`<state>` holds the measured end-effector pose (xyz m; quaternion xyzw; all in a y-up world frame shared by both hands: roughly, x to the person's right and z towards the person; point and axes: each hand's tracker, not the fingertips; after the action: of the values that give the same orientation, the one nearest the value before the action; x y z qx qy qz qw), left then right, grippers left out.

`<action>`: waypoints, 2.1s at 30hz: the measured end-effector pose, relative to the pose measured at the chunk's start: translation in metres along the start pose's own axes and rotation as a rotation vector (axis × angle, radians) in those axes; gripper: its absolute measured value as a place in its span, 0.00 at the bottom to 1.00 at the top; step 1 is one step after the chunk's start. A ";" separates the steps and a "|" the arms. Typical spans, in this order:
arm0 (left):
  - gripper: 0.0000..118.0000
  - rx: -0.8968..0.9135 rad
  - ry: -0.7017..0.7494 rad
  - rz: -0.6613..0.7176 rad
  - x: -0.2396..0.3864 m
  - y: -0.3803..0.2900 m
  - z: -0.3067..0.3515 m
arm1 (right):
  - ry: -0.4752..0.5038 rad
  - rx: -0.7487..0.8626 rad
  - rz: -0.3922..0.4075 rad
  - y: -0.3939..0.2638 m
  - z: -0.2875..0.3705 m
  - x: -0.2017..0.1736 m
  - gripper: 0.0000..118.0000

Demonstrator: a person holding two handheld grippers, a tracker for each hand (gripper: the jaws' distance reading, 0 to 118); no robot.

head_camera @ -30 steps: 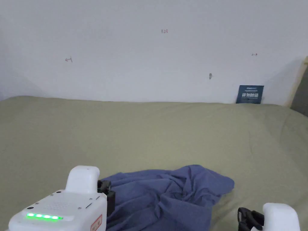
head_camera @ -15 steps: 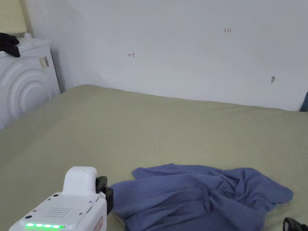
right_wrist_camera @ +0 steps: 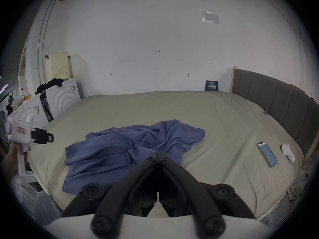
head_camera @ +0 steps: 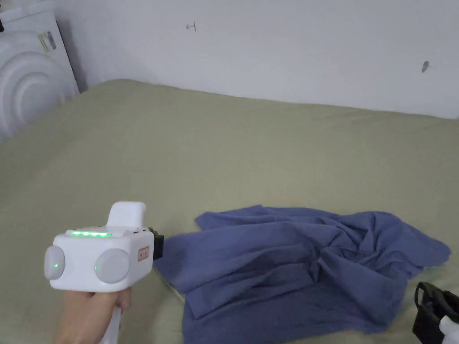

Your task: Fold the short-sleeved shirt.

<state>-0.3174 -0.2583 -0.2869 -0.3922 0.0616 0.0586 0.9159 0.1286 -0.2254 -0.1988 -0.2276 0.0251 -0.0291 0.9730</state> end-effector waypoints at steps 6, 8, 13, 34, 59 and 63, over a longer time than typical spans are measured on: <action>1.00 -0.162 0.026 -0.005 -0.001 0.011 -0.074 | -0.008 -0.057 0.005 -0.004 -0.027 0.004 0.01; 1.00 -0.194 0.041 -0.027 0.001 0.010 -0.090 | -0.009 -0.071 0.001 -0.006 -0.035 0.006 0.01; 0.92 -0.247 0.086 -0.114 0.015 0.001 -0.111 | -0.012 -0.107 -0.009 -0.007 -0.051 0.011 0.01; 0.03 -0.222 -0.047 -0.101 0.027 0.007 -0.090 | -0.115 -0.426 -0.032 0.072 -0.251 0.154 0.83; 0.03 0.033 -0.007 -0.115 0.014 0.105 0.027 | -0.028 -0.235 0.033 0.172 -0.102 0.141 0.06; 0.03 0.133 0.107 -0.149 0.008 0.147 0.071 | -0.053 -0.140 0.000 0.209 -0.051 0.152 0.06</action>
<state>-0.3275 -0.1055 -0.3437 -0.3365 0.0847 -0.0349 0.9372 0.2862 -0.0708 -0.3427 -0.2958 0.0011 -0.0212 0.9550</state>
